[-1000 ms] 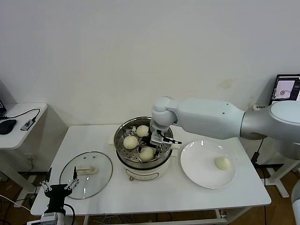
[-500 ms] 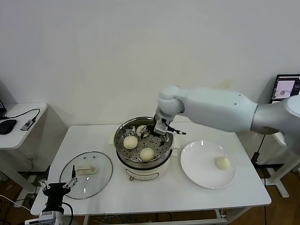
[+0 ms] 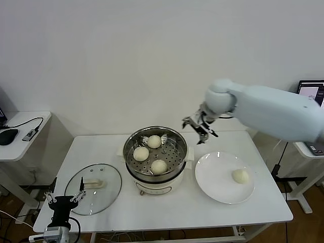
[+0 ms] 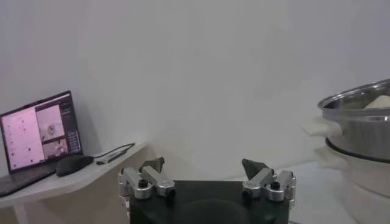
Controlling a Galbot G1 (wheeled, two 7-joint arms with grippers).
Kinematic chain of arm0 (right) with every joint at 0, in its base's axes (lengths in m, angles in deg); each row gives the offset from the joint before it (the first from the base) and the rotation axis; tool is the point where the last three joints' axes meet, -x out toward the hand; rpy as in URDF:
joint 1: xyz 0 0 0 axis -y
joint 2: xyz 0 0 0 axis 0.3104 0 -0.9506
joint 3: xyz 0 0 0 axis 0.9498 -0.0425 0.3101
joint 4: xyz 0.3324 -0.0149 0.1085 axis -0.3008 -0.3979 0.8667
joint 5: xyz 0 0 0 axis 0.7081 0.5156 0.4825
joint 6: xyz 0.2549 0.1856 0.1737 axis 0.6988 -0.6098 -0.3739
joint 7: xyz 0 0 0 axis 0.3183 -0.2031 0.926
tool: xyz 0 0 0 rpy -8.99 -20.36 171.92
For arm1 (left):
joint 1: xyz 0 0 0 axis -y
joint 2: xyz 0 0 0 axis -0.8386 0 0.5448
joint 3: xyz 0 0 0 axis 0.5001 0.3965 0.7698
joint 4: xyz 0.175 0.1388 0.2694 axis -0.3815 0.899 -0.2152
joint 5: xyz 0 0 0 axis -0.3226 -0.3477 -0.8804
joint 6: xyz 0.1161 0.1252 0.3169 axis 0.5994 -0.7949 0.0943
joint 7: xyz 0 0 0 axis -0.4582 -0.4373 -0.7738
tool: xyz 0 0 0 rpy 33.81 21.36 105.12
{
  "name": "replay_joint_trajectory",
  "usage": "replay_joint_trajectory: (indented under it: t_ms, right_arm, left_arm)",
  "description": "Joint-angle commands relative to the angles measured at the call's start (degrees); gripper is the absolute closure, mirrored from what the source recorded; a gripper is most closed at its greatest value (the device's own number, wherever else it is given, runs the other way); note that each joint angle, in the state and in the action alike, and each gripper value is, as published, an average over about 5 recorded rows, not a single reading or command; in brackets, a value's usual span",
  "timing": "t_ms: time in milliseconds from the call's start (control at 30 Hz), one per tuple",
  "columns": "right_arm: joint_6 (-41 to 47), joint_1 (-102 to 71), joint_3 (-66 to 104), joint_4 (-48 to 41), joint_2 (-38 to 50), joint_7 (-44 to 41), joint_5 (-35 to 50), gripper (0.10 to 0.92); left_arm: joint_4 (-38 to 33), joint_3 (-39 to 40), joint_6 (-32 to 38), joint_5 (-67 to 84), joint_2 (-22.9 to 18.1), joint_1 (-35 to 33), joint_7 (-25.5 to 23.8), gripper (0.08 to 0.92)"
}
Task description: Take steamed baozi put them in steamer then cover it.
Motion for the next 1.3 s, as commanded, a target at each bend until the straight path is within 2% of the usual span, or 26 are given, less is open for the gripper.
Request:
replay_joint_trajectory:
  t_ms: [33, 267, 600, 1000, 1300]
  right_arm:
    - [9.74, -6.17, 3.29, 2.15, 16.25, -1.67, -3.74, 0.203]
    - [6.99, -19.26, 13.04, -0.3, 20.68, -2.98, -7.07, 0.203]
    - [4.64, -37.87, 27.46, -5.97, 19.16, -3.83, -12.03, 0.203]
    - [2.24, -44.44, 35.35, -14.83, 12.14, -1.97, -15.8, 0.203]
    - [2.41, -43.63, 35.29, -18.18, 7.62, -1.07, -16.58, 0.203]
  left_arm:
    - [0.23, 0.17, 0.04, -0.11, 0.3, 0.0, -0.06, 0.177]
    - [0.27, 0.31, 0.03, -0.46, 0.32, -0.21, -0.11, 0.177]
    - [0.32, 0.32, 0.1, -0.97, 0.13, -0.89, -0.18, 0.177]
    - [0.2, 0.07, 0.01, -1.08, 0.22, -1.01, -0.24, 0.177]
    - [0.6, -0.13, 0.05, -1.01, 0.19, -0.89, -0.24, 0.177]
